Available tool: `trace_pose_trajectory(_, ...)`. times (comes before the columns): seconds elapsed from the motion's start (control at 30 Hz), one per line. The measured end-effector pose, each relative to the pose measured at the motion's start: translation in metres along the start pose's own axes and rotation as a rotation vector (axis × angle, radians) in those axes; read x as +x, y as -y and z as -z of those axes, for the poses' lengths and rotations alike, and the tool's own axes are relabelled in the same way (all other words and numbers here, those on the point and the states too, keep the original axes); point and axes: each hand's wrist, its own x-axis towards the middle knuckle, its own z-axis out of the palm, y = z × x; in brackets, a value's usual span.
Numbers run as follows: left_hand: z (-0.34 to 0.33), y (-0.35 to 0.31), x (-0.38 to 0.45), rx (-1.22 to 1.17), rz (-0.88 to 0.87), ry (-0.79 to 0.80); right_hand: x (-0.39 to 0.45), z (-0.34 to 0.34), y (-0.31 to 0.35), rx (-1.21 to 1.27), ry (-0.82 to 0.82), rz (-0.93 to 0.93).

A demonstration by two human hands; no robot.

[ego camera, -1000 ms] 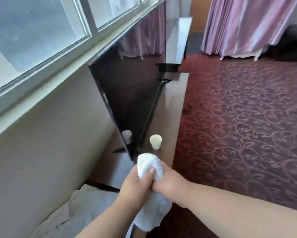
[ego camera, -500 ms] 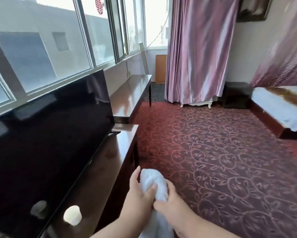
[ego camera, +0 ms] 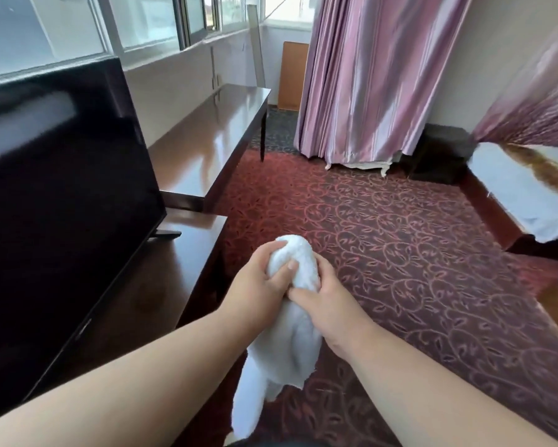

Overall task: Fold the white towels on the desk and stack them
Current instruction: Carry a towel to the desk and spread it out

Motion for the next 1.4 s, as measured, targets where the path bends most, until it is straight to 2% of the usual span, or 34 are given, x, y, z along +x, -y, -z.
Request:
trace_pose_trajectory(0.17,-0.003,-0.010,0.146,-0.044,0.023,0.055,0.113,0.025,0.040,0.078,-0.080,0.003)
trace_pose_trajectory(0.37,-0.021,-0.006,0.281,0.025,0.040,0.196,0.235,0.061,0.059,0.350,-0.080,-0.033)
trace_pose_trajectory(0.47,-0.031,0.008,0.346,0.014,0.037,0.193,0.315,0.081,0.056,0.399,-0.005,-0.053)
trace_pose_trajectory(0.6,-0.033,0.019,0.448,0.032,0.097,0.114,0.435,0.104,0.062,0.476,0.176,-0.122)
trace_pose_trajectory(0.77,-0.019,0.003,0.568,-0.012,0.166,0.083,0.581,0.124,0.107,0.276,0.318,-0.135)
trace_pose_trajectory(0.87,0.004,0.004,0.622,-0.007,0.192,-0.005,0.652,0.110,0.132,0.250,0.449,-0.152)
trace_pose_trajectory(1.0,0.038,0.023,0.687,0.023,0.256,-0.197,0.735,0.074,0.146,0.185,0.584,-0.073)
trace_pose_trajectory(1.13,0.081,0.040,0.766,0.066,0.236,-0.284,0.827,0.033,0.163,0.154,0.608,-0.018)
trace_pose_trajectory(1.4,0.174,0.026,0.955,0.209,0.040,-0.365,1.006,-0.036,0.241,0.216,0.542,0.170)
